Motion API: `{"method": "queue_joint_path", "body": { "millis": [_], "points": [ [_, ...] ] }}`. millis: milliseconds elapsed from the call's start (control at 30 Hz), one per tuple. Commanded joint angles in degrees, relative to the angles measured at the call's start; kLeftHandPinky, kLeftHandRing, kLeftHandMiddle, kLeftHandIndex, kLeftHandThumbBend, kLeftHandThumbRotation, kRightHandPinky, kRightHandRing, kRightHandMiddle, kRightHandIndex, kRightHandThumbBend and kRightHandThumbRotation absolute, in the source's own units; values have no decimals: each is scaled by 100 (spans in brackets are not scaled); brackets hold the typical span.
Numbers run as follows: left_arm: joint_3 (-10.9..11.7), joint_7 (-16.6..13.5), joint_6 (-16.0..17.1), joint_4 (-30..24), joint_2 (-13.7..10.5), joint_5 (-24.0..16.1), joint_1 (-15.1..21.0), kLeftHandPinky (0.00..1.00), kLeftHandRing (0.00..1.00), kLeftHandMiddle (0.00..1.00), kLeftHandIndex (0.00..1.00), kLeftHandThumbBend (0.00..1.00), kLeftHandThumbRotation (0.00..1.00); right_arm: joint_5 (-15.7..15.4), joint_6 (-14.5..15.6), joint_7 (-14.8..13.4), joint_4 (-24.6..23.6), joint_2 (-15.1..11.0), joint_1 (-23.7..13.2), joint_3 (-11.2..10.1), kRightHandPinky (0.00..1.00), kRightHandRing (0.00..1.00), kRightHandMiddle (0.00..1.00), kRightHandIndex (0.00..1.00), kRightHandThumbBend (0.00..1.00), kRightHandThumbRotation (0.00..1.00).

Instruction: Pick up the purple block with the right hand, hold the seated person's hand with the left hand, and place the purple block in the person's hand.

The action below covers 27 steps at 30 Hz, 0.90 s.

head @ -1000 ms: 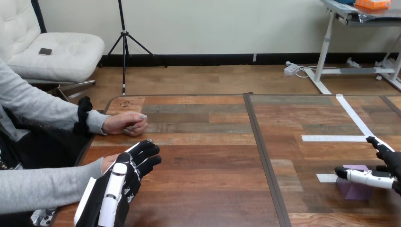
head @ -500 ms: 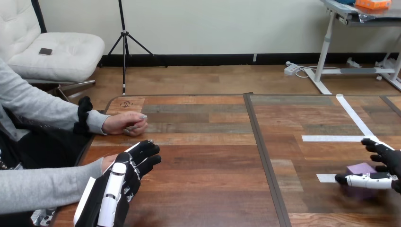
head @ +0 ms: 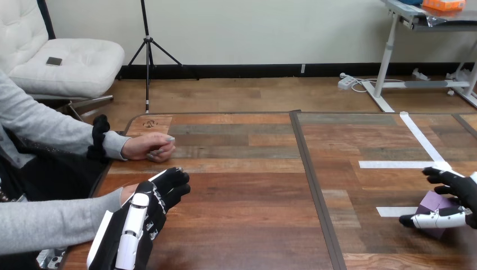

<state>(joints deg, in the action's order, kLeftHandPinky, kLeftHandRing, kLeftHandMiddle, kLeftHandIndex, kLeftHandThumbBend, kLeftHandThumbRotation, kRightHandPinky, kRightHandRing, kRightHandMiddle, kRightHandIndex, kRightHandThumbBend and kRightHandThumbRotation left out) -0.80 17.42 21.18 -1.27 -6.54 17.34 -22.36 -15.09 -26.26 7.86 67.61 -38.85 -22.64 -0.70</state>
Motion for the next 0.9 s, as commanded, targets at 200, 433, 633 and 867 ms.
{"method": "queue_joint_path", "body": {
  "millis": [200,433,633,867],
  "points": [
    [112,1,148,-228,93,19,358,90,82,80,75,25,100,-256,-119,402,-248,-285,-218,335,80,87,89,88,100,11],
    [110,-6,119,-254,88,8,346,91,83,80,75,25,100,-398,-176,539,-401,-488,-291,460,79,85,87,87,100,10],
    [109,22,145,-226,89,17,360,91,83,80,75,25,100,-494,-183,659,-509,-629,-384,521,77,84,86,85,100,8],
    [105,14,152,-234,96,6,357,91,83,80,75,25,100,-528,-103,853,-682,-768,-470,558,75,81,83,83,100,2]
  ]
}}
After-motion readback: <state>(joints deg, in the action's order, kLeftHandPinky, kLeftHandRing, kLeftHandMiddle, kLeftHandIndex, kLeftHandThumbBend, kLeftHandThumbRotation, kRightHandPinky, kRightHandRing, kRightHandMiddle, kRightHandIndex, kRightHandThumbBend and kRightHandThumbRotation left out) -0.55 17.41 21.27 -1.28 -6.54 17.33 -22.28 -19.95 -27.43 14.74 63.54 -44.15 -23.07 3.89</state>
